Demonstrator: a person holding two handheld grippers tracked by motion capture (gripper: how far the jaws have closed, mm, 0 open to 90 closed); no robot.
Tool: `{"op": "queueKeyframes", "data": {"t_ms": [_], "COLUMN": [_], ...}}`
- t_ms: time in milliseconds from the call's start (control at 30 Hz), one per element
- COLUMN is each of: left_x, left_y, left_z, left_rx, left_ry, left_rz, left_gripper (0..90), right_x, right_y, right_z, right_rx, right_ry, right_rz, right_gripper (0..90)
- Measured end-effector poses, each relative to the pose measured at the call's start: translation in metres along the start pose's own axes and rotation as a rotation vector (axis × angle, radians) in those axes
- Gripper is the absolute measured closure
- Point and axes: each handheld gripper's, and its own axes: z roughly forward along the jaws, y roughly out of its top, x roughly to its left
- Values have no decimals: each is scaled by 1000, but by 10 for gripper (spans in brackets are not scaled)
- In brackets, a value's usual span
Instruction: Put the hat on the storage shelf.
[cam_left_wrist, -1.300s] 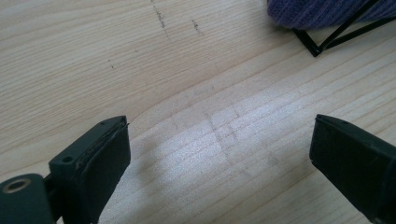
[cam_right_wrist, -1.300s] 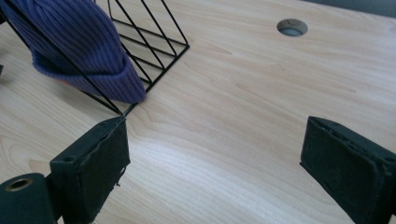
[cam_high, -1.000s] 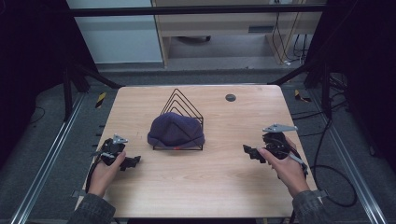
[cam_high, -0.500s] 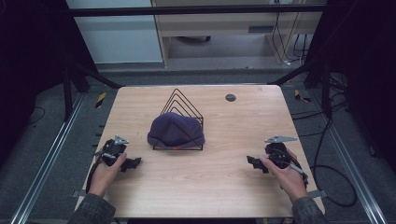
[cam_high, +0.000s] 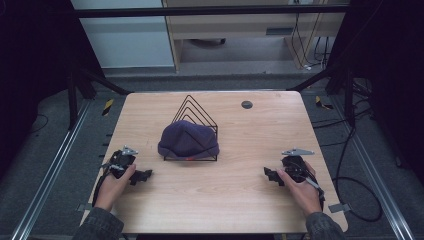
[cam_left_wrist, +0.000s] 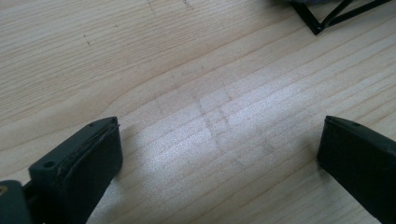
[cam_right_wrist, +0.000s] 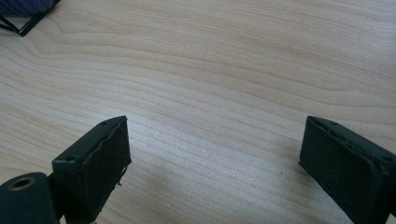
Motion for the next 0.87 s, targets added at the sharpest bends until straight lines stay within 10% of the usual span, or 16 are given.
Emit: {"op": "queueKeyframes", "data": {"t_ms": [267, 433, 867], "left_x": [0, 0, -2], "left_y": [0, 0, -1], "left_z": [0, 0, 0], "left_rx": [-4, 0, -11], "left_ry": [1, 2, 0], "left_rz": [-2, 0, -6], "left_gripper": [0, 0, 0], "right_x": [4, 13, 13], "right_y": [-6, -15, -19], "right_z": [3, 4, 5], "right_rx": [16, 0, -35], "right_ry": [-4, -65, -60], "right_rz": [-23, -121, -116], "right_gripper": [85, 83, 75]}}
